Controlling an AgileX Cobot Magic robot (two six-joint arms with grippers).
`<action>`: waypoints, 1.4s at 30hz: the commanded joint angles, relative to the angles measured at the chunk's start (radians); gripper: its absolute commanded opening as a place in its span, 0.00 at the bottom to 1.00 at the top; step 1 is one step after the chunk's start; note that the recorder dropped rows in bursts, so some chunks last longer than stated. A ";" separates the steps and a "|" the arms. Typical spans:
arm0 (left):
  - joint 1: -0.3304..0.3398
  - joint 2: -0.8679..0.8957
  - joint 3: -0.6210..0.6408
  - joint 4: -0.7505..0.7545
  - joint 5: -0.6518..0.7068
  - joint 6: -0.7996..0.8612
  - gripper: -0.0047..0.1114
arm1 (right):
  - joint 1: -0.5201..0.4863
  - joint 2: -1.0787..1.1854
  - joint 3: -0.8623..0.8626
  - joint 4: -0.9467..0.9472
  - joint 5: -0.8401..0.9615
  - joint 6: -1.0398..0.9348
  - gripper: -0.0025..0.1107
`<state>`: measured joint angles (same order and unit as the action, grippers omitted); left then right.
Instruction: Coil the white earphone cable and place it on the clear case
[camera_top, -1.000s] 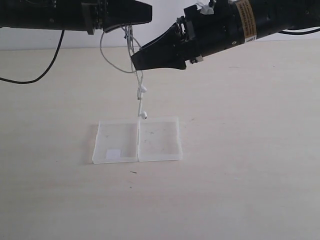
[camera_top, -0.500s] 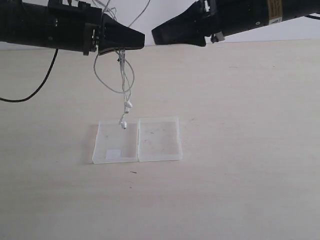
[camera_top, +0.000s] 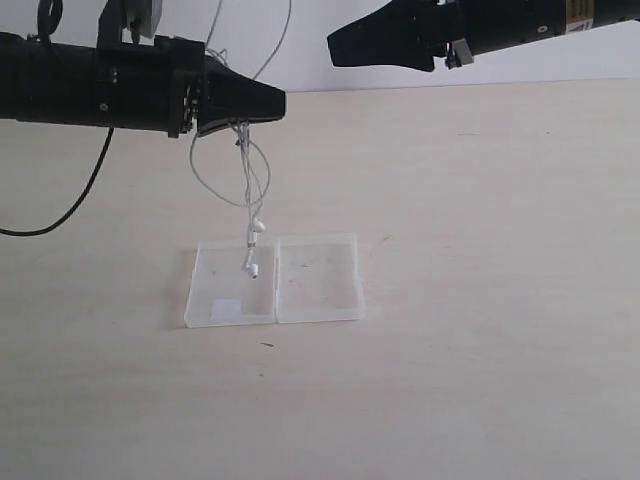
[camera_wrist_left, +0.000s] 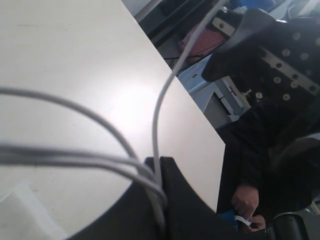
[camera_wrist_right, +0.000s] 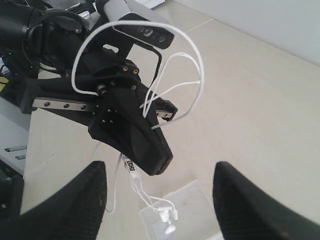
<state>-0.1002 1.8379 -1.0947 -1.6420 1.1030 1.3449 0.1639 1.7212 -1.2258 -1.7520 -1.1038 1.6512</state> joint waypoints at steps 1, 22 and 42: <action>0.005 -0.010 0.031 -0.072 0.040 0.035 0.04 | -0.004 -0.010 0.006 0.008 0.003 0.002 0.55; 0.018 -0.010 0.190 -0.102 -0.048 0.218 0.04 | -0.004 -0.010 0.006 0.008 0.003 0.002 0.55; 0.002 -0.010 0.150 -0.102 0.047 0.208 0.04 | -0.002 -0.010 0.006 0.008 0.004 0.010 0.55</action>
<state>-0.0945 1.8379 -0.9185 -1.7320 1.0858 1.5584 0.1639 1.7212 -1.2258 -1.7520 -1.0960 1.6589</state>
